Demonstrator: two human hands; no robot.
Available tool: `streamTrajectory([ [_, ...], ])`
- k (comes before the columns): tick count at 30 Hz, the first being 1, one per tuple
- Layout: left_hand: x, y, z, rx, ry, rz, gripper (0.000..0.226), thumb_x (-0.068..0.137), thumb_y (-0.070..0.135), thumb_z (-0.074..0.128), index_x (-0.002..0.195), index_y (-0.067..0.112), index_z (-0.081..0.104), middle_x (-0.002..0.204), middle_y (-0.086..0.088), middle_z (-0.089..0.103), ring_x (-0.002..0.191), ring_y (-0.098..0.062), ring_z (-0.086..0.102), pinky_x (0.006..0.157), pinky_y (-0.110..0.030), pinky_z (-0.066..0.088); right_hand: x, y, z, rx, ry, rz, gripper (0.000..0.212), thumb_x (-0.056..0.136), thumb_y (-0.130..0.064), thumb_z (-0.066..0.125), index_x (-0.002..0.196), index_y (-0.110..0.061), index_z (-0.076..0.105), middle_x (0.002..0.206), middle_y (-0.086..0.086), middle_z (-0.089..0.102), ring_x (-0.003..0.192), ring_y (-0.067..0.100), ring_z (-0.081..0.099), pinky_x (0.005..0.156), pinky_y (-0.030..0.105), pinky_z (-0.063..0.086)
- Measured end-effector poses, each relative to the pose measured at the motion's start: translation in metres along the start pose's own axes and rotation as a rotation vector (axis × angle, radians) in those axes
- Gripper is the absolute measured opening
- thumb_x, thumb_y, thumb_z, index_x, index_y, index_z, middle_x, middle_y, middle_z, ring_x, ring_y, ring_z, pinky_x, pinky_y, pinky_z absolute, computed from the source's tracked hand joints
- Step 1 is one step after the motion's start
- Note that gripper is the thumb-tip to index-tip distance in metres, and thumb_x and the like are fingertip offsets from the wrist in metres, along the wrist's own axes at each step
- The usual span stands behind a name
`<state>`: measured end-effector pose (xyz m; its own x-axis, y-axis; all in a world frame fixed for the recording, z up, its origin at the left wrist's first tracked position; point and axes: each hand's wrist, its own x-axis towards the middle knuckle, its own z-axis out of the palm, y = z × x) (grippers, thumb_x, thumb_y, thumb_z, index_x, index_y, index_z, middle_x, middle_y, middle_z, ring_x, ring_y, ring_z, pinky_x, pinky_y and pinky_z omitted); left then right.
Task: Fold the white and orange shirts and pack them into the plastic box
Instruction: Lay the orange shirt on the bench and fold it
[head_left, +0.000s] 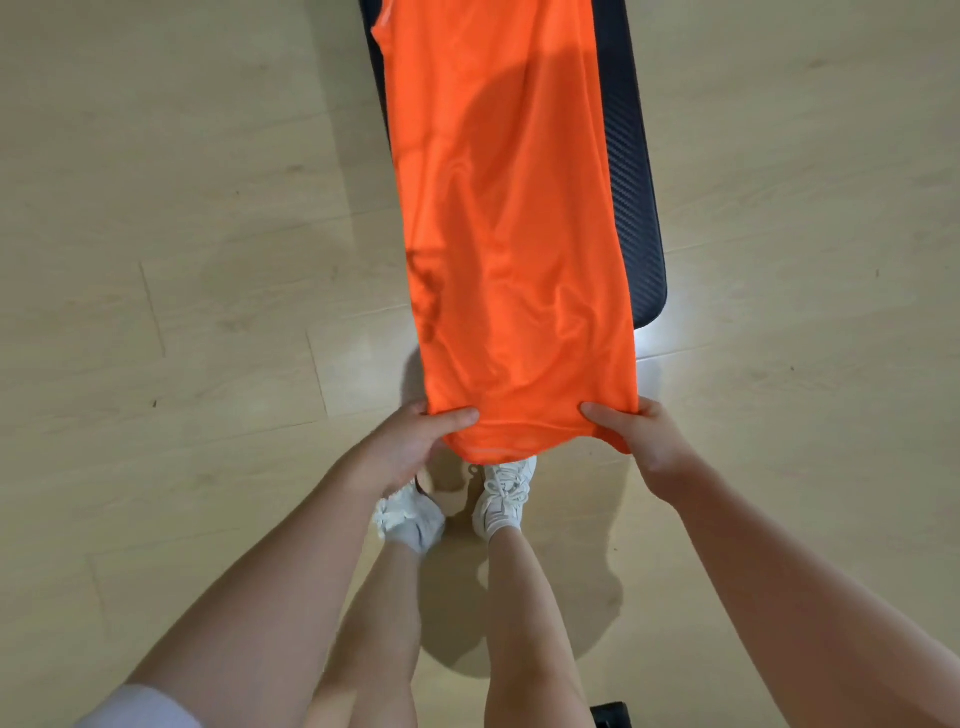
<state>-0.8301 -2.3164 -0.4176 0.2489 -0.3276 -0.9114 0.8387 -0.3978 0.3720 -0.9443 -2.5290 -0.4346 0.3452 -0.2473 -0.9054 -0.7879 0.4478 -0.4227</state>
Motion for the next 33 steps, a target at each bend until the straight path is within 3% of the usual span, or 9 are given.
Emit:
streamTrajectory([
  [3,-0.016,-0.007,0.009,-0.202,0.021,0.008,0.036,0.091,0.009,0.051,0.127,0.011,0.05,0.119,-0.005,0.063,0.101,-0.012,0.063,0.081,-0.022,0.055,-0.018,0.006,-0.004,0.1,0.004,-0.009,0.024,0.082,-0.008,0.065,0.105,-0.001,0.064,0.101,0.012,0.069,0.083,0.016,0.068,0.076,0.021,0.055],
  [7,-0.038,-0.013,0.01,-0.367,0.076,0.048,0.04,0.092,0.01,0.051,0.131,0.009,0.048,0.124,-0.009,0.062,0.107,-0.018,0.062,0.087,-0.031,0.052,-0.049,0.005,-0.003,0.198,-0.042,-0.04,0.018,0.088,-0.006,0.058,0.104,0.001,0.063,0.09,0.006,0.068,0.077,0.009,0.067,0.065,0.014,0.053],
  [11,-0.056,-0.016,0.013,-0.344,0.198,0.107,0.041,0.09,0.013,0.056,0.13,0.012,0.049,0.119,-0.007,0.065,0.101,-0.018,0.066,0.084,-0.036,0.054,-0.078,0.004,0.006,0.282,-0.042,-0.079,0.013,0.088,-0.006,0.056,0.098,-0.008,0.064,0.094,0.006,0.07,0.084,0.017,0.067,0.076,0.022,0.057],
  [17,-0.091,-0.018,0.026,-0.404,0.374,0.149,0.015,0.087,0.014,0.063,0.101,0.012,0.059,0.106,-0.01,0.065,0.097,-0.025,0.063,0.072,-0.033,0.052,-0.126,0.018,0.026,0.302,0.152,-0.039,0.009,0.088,-0.016,0.061,0.096,-0.012,0.062,0.085,0.005,0.066,0.073,0.018,0.063,0.06,0.026,0.053],
  [19,-0.104,-0.016,0.028,-0.344,0.462,0.18,0.021,0.085,0.016,0.066,0.101,0.011,0.054,0.102,-0.011,0.064,0.089,-0.024,0.062,0.07,-0.033,0.054,-0.139,0.021,0.03,0.303,0.236,-0.043,0.006,0.085,-0.018,0.064,0.085,-0.012,0.062,0.077,0.003,0.061,0.07,0.016,0.058,0.064,0.023,0.052],
  [22,-0.124,-0.007,0.03,-0.208,0.643,0.2,0.039,0.079,0.023,0.072,0.104,0.021,0.042,0.09,-0.005,0.058,0.083,-0.024,0.059,0.082,-0.041,0.054,-0.156,0.017,0.028,0.219,0.311,-0.066,0.019,0.08,-0.027,0.069,0.07,-0.013,0.06,0.068,0.003,0.055,0.074,0.02,0.05,0.078,0.029,0.044],
  [26,-0.142,0.023,0.036,-0.028,0.571,0.333,0.024,0.083,0.019,0.066,0.086,0.036,0.048,0.088,-0.009,0.057,0.077,-0.023,0.054,0.08,-0.048,0.052,-0.168,-0.02,0.023,0.273,0.256,-0.155,0.013,0.085,-0.018,0.064,0.092,-0.008,0.059,0.088,0.008,0.059,0.077,0.019,0.056,0.074,0.026,0.051],
  [30,-0.141,0.073,0.043,-0.065,0.436,0.348,0.011,0.091,0.01,0.055,0.084,0.018,0.058,0.079,-0.008,0.061,0.063,-0.015,0.059,0.066,-0.034,0.055,-0.163,-0.075,0.017,0.181,0.351,-0.211,0.048,0.083,-0.022,0.066,0.124,-0.012,0.044,0.111,0.008,0.055,0.094,0.022,0.058,0.069,0.024,0.045],
  [33,-0.132,0.116,0.041,-0.16,0.443,0.37,0.009,0.092,0.008,0.054,0.085,0.014,0.053,0.071,-0.005,0.06,0.042,-0.002,0.056,0.048,-0.019,0.052,-0.15,-0.118,0.018,0.208,0.294,-0.225,0.049,0.084,-0.019,0.065,0.126,-0.016,0.04,0.104,0.007,0.054,0.093,0.023,0.057,0.075,0.026,0.047],
])
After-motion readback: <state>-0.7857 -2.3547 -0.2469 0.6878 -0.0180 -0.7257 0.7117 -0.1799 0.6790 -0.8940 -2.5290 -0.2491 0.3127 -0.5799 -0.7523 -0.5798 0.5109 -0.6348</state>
